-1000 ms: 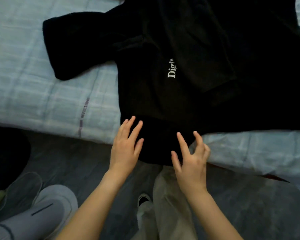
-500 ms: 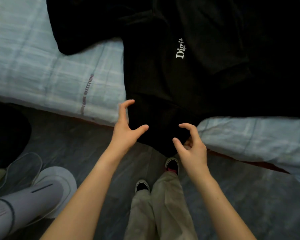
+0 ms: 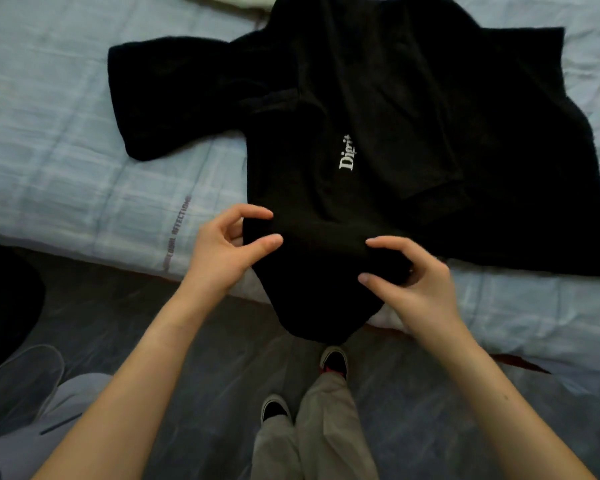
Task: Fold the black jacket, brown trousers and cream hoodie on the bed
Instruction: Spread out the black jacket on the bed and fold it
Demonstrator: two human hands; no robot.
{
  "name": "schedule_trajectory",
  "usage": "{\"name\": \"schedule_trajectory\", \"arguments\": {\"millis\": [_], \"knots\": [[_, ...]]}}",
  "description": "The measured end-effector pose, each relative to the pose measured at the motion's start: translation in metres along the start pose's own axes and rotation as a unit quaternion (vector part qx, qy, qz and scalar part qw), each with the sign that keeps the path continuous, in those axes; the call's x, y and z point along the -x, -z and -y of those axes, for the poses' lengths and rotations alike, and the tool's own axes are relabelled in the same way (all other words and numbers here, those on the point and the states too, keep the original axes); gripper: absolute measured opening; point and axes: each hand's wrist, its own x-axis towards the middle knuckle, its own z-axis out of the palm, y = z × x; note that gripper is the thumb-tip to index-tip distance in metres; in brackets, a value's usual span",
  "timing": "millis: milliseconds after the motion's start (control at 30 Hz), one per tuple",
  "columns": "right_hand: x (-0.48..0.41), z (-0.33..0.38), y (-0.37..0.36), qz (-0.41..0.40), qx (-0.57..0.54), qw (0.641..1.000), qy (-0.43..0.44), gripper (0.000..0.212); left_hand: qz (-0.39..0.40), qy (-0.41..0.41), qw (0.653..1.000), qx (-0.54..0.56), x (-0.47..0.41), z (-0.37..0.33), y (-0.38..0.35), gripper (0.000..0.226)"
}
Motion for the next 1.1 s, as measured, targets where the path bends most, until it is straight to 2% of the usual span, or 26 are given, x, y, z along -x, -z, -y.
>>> {"name": "schedule_trajectory", "arguments": {"millis": [100,167,267,333,500,667,733,833,933,1100], "knots": [[-0.037,0.029,0.008,-0.105,-0.058,0.993,-0.011,0.042,-0.004,-0.031,0.998,0.056,-0.041,-0.036,-0.008,0.031],[-0.071,0.037,0.016,-0.138,-0.079,0.987,-0.018,0.042,0.028,-0.049,0.997,0.055,-0.079,-0.048,-0.018,0.041],[-0.123,0.024,0.021,-0.103,-0.079,0.99,-0.054,0.059,0.068,-0.059,0.996,-0.007,-0.136,-0.04,-0.04,0.061],[-0.147,0.0,0.018,-0.071,-0.051,0.993,-0.085,0.068,0.059,-0.046,0.995,-0.066,-0.165,-0.018,-0.055,0.061],[-0.169,-0.042,0.013,-0.075,-0.009,0.99,-0.116,0.056,0.026,0.003,0.994,-0.108,-0.194,0.029,-0.07,0.049],[-0.153,-0.032,0.018,-0.053,-0.054,0.99,-0.119,0.072,0.058,0.014,0.991,-0.122,-0.193,0.025,-0.065,0.05],[-0.134,-0.028,0.02,-0.071,-0.021,0.991,-0.109,0.076,0.064,0.02,0.992,-0.105,-0.188,0.019,-0.065,0.053],[-0.105,-0.028,0.022,-0.087,0.059,0.99,-0.094,0.079,0.033,0.038,0.997,-0.058,-0.167,0.011,-0.054,0.061],[-0.08,-0.034,0.019,-0.041,0.068,0.99,-0.117,0.085,0.023,0.048,0.995,-0.079,-0.122,0.016,-0.041,0.068],[-0.048,-0.042,0.001,0.076,0.08,0.981,-0.159,0.1,0.014,0.078,0.979,-0.19,-0.065,0.035,-0.035,0.069]]}}
